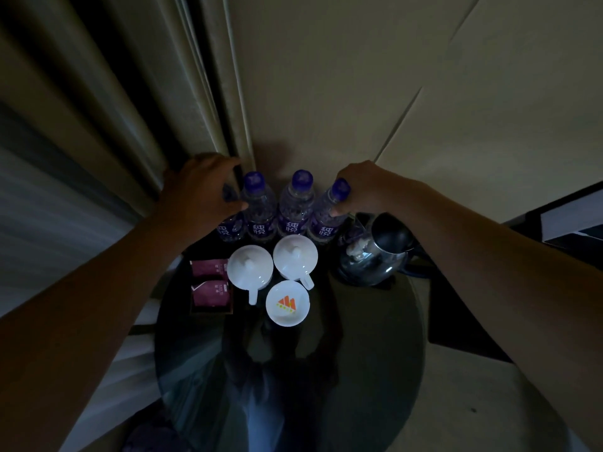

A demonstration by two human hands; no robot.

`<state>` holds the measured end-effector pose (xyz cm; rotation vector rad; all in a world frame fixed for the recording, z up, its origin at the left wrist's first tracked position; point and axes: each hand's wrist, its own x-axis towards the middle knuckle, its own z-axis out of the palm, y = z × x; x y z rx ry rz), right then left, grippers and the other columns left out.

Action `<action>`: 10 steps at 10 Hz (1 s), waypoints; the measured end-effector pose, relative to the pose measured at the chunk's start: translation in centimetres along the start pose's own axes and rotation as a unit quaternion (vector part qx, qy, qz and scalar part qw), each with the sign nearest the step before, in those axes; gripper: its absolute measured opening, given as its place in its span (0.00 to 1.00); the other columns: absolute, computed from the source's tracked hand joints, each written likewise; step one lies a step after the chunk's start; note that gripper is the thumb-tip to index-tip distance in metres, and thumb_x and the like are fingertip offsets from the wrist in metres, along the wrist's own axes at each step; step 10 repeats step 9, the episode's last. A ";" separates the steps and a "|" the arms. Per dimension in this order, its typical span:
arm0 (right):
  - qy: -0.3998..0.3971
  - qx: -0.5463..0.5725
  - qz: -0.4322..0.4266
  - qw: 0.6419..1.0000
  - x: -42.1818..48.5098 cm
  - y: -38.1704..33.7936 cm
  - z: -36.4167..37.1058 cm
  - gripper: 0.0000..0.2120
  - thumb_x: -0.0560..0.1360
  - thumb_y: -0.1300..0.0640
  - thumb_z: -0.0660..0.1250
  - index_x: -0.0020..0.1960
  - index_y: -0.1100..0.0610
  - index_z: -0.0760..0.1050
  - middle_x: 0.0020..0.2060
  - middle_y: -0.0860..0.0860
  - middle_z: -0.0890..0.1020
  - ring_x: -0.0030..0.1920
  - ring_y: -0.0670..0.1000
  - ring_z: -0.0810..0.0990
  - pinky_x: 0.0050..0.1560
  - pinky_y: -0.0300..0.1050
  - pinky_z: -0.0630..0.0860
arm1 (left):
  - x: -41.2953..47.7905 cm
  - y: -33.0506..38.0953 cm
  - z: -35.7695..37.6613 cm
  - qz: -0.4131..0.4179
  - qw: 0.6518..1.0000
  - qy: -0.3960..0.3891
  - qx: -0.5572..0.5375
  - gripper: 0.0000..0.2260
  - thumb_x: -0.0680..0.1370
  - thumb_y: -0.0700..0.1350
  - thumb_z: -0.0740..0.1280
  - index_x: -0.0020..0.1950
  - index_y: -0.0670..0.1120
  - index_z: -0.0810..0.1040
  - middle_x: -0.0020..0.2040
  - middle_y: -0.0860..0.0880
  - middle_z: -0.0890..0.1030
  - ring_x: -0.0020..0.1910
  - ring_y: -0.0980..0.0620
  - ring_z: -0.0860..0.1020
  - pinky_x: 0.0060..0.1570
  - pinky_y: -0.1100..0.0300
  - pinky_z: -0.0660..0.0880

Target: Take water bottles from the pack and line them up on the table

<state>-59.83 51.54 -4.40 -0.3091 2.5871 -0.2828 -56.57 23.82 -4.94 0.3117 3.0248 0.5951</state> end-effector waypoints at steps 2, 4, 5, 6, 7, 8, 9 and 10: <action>0.003 0.020 0.006 1.000 0.0 0.0 -0.1 0.23 0.65 0.50 0.76 0.54 0.59 0.74 0.51 0.56 0.76 0.48 0.56 0.74 0.46 0.45 0.71 | -0.4 0.2 -0.2 -0.004 1.000 -0.011 0.026 0.36 0.66 0.52 0.76 0.70 0.47 0.66 0.68 0.42 0.72 0.67 0.39 0.69 0.62 0.37 0.68; 0.013 0.022 0.041 0.999 -0.6 -0.5 0.0 0.30 0.65 0.50 0.77 0.61 0.59 0.70 0.59 0.60 0.76 0.56 0.60 0.76 0.50 0.48 0.73 | -1.4 1.3 -2.1 -0.019 0.994 0.057 0.090 0.32 0.66 0.49 0.75 0.66 0.44 0.67 0.64 0.38 0.74 0.59 0.33 0.73 0.54 0.42 0.71; 0.045 0.044 0.071 0.995 -2.5 -1.6 -0.6 0.38 0.67 0.46 0.74 0.69 0.57 0.62 0.63 0.60 0.73 0.60 0.62 0.74 0.56 0.54 0.74 | -2.8 2.5 -3.5 -0.042 0.990 0.068 0.120 0.24 0.70 0.51 0.72 0.61 0.43 0.70 0.58 0.38 0.75 0.56 0.35 0.74 0.51 0.43 0.71; 0.215 0.003 0.050 0.975 -5.7 -4.2 -1.2 0.26 0.72 0.47 0.67 0.65 0.59 0.68 0.59 0.61 0.76 0.58 0.64 0.75 0.56 0.56 0.74 | -5.6 4.3 -4.3 -0.046 0.982 0.096 0.154 0.16 0.73 0.52 0.65 0.52 0.42 0.74 0.48 0.38 0.78 0.49 0.37 0.76 0.46 0.45 0.72; 0.330 0.076 -0.060 0.939 -9.4 -7.4 -2.0 0.11 0.75 0.58 0.62 0.51 0.65 0.76 0.51 0.63 0.76 0.50 0.64 0.75 0.51 0.57 0.75 | -8.9 6.8 -5.4 -0.038 0.976 0.059 0.208 0.20 0.74 0.57 0.60 0.53 0.43 0.78 0.46 0.40 0.81 0.47 0.39 0.78 0.51 0.46 0.72; 0.331 0.143 -0.142 0.922 -12.8 -10.5 -3.4 0.08 0.75 0.62 0.60 0.47 0.66 0.75 0.48 0.63 0.74 0.46 0.63 0.75 0.49 0.57 0.75 | -11.6 8.9 -7.6 -0.056 0.972 0.051 0.223 0.23 0.72 0.61 0.58 0.54 0.47 0.79 0.49 0.43 0.82 0.50 0.40 0.79 0.56 0.43 0.71; 0.323 0.201 -0.175 0.908 -15.4 -13.1 -5.9 0.07 0.76 0.62 0.62 0.49 0.65 0.75 0.49 0.61 0.74 0.44 0.60 0.77 0.48 0.48 0.73 | -12.3 11.2 -10.8 -0.084 0.971 0.073 0.213 0.25 0.72 0.64 0.53 0.56 0.50 0.78 0.53 0.45 0.82 0.55 0.41 0.78 0.58 0.44 0.68; 0.323 0.201 -0.175 0.908 -15.4 -13.1 -5.9 0.07 0.76 0.62 0.62 0.49 0.65 0.75 0.49 0.61 0.74 0.44 0.60 0.77 0.48 0.48 0.73 | -12.3 11.2 -10.8 -0.084 0.971 0.073 0.213 0.25 0.72 0.64 0.53 0.56 0.50 0.78 0.53 0.45 0.82 0.55 0.41 0.78 0.58 0.44 0.68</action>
